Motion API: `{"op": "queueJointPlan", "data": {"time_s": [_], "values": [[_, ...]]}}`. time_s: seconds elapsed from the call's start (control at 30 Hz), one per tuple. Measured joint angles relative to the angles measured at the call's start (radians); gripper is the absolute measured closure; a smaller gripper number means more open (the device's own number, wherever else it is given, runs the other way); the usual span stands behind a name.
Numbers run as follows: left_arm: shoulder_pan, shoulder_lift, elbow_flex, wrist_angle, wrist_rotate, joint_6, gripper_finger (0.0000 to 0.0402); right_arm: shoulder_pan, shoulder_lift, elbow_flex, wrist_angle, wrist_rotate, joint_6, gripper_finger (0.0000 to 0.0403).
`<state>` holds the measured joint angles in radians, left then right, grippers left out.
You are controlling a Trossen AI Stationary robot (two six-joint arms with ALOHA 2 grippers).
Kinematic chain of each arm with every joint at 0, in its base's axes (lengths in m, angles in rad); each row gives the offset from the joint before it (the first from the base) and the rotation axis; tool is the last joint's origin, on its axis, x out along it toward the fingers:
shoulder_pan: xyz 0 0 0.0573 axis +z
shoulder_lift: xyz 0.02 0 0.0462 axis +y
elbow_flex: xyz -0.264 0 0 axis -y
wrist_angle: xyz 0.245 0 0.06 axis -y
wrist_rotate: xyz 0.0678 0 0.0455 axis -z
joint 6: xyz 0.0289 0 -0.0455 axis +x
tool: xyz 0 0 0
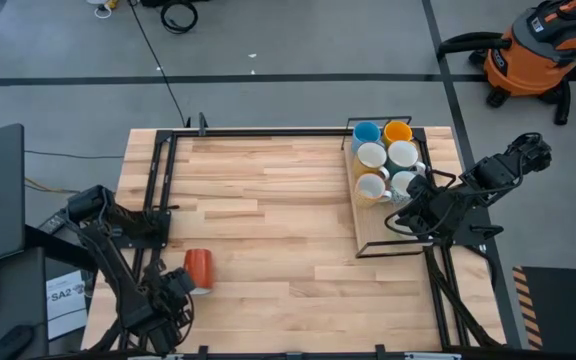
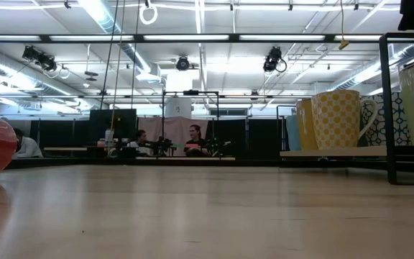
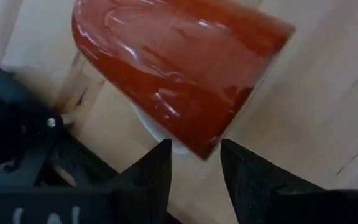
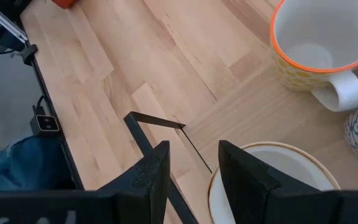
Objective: Place coffee mugs
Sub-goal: Put the brown mug on the shelf
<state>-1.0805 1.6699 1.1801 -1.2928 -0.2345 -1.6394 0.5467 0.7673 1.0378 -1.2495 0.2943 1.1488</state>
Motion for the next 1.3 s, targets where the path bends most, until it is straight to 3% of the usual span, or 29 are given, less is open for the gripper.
{"op": "queueJointPlan", "data": {"time_s": [0.4, 0.77, 1.03, 1.3], "values": [[0.014, 0.0, -0.009, 0.011, -0.098, 0.0, 0.0257, 0.0, 0.0, 0.0, 0.0, 0.0, 0.0, 0.0261], [0.024, 0.0, -0.051, 0.031, -0.102, -0.001, 0.0258, 0.0, 0.0, 0.0, -0.001, 0.001, -0.001, 0.0261], [0.024, 0.0, -0.051, 0.025, -0.108, -0.082, 0.026, 0.0, 0.0, 0.0, -0.001, 0.002, -0.027, 0.0261], [0.024, 0.0, -0.051, 0.012, -0.108, -0.085, 0.0308, 0.0, 0.0, 0.0, -0.001, 0.002, -0.027, 0.0261]]}}
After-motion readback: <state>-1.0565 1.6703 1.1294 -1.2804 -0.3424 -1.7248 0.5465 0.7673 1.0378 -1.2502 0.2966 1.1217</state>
